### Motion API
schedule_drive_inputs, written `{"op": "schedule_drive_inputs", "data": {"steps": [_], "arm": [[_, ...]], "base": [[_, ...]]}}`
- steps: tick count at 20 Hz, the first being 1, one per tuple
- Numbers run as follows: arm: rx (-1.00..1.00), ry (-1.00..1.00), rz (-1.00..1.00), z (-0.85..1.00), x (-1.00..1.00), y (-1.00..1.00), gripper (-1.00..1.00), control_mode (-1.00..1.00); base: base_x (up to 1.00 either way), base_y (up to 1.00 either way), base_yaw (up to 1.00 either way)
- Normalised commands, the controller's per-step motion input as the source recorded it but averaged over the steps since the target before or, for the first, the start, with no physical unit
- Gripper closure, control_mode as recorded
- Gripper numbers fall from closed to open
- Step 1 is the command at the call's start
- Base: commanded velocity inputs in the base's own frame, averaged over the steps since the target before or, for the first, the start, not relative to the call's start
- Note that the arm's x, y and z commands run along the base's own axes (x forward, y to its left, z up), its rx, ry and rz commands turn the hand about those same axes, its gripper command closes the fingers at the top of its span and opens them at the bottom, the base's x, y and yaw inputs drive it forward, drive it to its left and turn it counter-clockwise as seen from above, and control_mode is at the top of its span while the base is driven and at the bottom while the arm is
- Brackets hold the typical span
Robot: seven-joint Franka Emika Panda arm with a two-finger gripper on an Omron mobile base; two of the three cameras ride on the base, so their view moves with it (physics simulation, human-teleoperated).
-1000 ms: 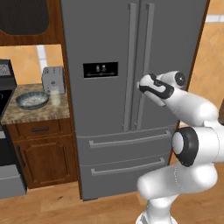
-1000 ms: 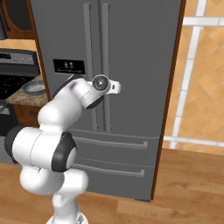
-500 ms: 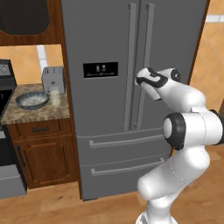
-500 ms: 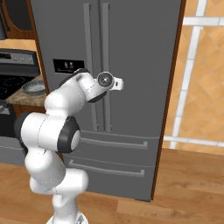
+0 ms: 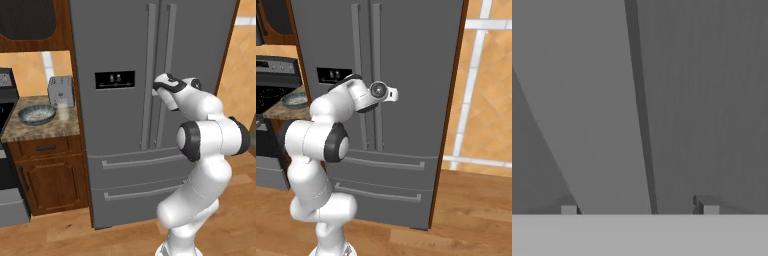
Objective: Grab a lemon wedge from the fridge and one ice cube from the ice bowl, and put them in the glass of lemonade.
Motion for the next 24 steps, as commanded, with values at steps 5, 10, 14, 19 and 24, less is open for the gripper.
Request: {"op": "schedule_drive_inputs", "data": {"steps": [5,10,14,19,24], "arm": [[0.00,0.00,0.00,0.00,0.00,0.00,1.00,-1.00],[0.01,-0.10,-0.06,0.25,-0.37,-0.35,1.00,-1.00],[0.06,-0.19,-0.19,0.55,-0.81,-0.70,1.00,-1.00],[0.05,-0.15,-0.28,0.91,-0.87,-0.63,1.00,-1.00],[0.00,-0.19,-0.29,1.00,-0.89,-0.36,-1.00,-1.00]], "base": [[0.00,0.00,0.00],[0.00,0.00,0.00],[0.00,0.00,0.00],[0.00,0.00,0.00],[0.00,0.00,0.00]]}}
